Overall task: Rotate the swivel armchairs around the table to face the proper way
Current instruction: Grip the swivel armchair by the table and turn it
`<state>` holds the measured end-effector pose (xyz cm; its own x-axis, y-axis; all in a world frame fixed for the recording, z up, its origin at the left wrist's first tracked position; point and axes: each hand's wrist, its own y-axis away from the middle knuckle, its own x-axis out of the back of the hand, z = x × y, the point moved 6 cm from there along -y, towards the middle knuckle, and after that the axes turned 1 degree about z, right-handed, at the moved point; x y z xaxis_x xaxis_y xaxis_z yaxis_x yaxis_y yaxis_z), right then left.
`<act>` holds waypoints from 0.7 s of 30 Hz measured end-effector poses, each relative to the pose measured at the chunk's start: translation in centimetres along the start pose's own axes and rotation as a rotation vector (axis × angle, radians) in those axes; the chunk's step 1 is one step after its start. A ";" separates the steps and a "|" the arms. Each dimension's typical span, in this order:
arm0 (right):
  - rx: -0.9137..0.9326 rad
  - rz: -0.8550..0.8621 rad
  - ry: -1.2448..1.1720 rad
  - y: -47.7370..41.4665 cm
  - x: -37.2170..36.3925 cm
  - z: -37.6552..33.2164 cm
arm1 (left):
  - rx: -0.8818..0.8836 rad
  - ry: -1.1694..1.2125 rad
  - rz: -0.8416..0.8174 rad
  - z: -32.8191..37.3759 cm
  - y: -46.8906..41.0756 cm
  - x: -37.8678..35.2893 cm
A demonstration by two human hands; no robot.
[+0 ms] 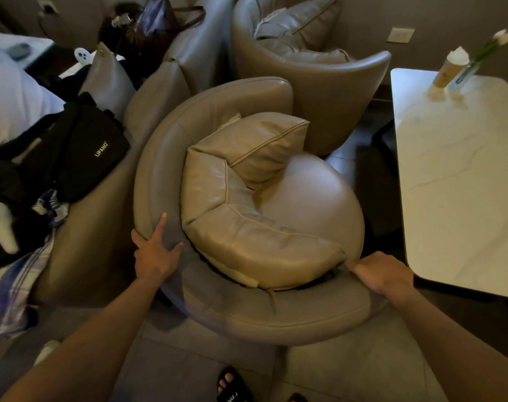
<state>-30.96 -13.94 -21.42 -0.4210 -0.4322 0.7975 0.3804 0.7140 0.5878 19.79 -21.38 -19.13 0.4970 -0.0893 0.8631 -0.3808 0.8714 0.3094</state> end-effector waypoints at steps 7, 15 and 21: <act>0.074 0.006 0.007 2.2 -2.3 -2.0 | -0.032 -0.050 -0.027 -0.1 -4.4 1.4; 0.134 -0.030 0.068 5.4 -4.1 -4.3 | -0.097 -0.075 -0.024 -0.1 -6.9 3.2; -0.111 -0.125 -0.472 4.7 -3.4 1.1 | 0.101 0.076 0.076 -2.1 -3.1 3.1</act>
<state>-28.61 -8.48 -21.51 -0.7857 -0.1963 0.5866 0.3781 0.5982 0.7066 24.14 -23.39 -18.27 0.5198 0.0150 0.8542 -0.4940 0.8210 0.2862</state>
